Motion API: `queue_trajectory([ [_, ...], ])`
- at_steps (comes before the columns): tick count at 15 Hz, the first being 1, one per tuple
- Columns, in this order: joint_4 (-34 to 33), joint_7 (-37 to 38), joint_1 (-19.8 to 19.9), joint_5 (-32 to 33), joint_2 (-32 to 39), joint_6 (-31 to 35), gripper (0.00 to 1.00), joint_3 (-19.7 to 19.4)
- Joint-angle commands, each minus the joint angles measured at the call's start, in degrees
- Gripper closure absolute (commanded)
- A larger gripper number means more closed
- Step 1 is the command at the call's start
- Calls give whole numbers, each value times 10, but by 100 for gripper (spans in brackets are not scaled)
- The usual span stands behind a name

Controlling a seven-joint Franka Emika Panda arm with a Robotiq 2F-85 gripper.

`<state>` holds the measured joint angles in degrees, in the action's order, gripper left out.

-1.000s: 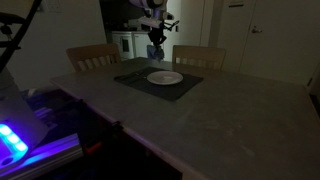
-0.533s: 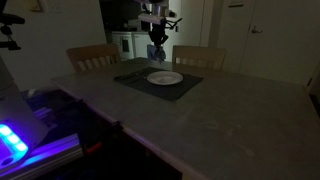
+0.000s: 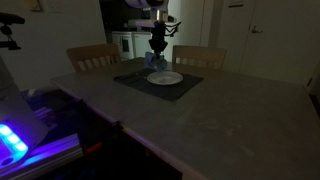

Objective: Wipe the white plate with the cloth on the table

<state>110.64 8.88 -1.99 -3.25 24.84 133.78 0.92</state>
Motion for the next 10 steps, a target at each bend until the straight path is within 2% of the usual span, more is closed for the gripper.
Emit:
queue_trajectory([
  [1,46,28,-9,13,-25,22,98,-14],
  [7,60,23,-7,10,-35,46,98,-9],
  [8,33,24,-5,8,-7,28,93,-10],
  [10,34,24,-7,8,-11,34,93,-9],
])
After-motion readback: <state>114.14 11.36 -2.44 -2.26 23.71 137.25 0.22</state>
